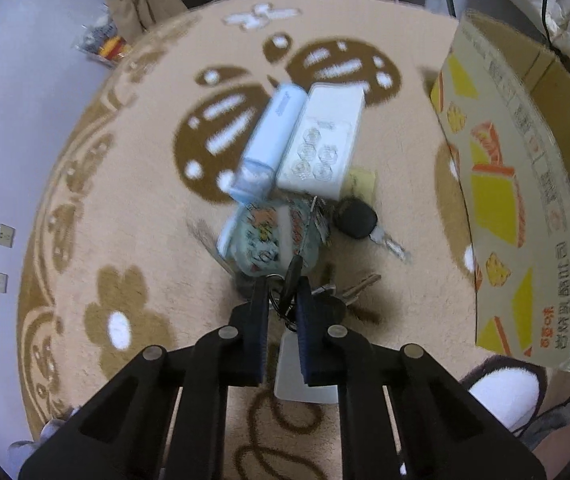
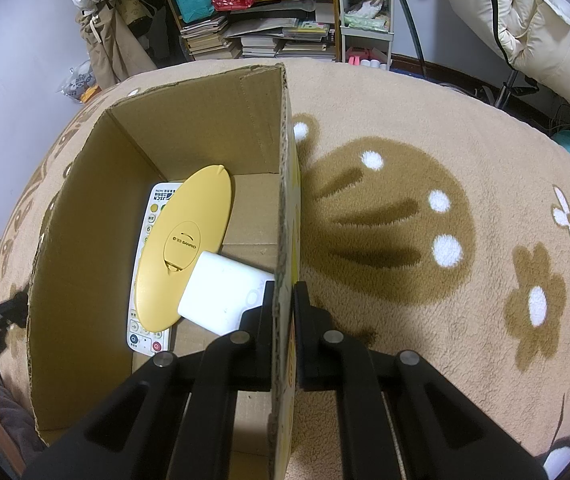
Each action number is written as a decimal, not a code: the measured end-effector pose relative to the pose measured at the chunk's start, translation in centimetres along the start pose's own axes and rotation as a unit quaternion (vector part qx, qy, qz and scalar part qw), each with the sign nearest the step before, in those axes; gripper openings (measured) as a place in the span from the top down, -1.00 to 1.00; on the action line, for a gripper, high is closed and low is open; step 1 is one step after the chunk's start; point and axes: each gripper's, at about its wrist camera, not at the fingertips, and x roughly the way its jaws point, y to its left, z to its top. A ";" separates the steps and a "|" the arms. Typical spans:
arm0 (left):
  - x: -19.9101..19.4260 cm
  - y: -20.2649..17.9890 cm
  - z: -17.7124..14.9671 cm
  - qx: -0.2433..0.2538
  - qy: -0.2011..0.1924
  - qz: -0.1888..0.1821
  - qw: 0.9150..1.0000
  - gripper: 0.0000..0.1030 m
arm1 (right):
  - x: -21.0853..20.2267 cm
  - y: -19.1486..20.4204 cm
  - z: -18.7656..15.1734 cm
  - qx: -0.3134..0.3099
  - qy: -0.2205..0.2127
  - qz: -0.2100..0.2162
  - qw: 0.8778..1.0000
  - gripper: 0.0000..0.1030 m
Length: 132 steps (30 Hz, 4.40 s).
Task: Organize rigid objects
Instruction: 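Lift the keys with the left gripper and drop them into the box, then move the left gripper back over the pile toward the Cheers pouch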
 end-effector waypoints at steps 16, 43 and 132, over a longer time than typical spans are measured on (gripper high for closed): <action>-5.6 -0.3 2.4 -0.009 -0.082 0.009 0.997 0.82 | 0.0 0.0 0.0 0.000 0.000 0.000 1.000 0.84; -18.3 -9.1 10.2 0.035 -0.209 -0.032 0.977 0.82 | 0.0 0.0 -0.1 0.001 0.000 0.001 1.000 0.84; 0.1 -0.2 2.4 -0.002 -0.039 0.013 0.999 -0.91 | 0.1 -0.1 -0.2 0.002 0.002 0.005 1.000 0.82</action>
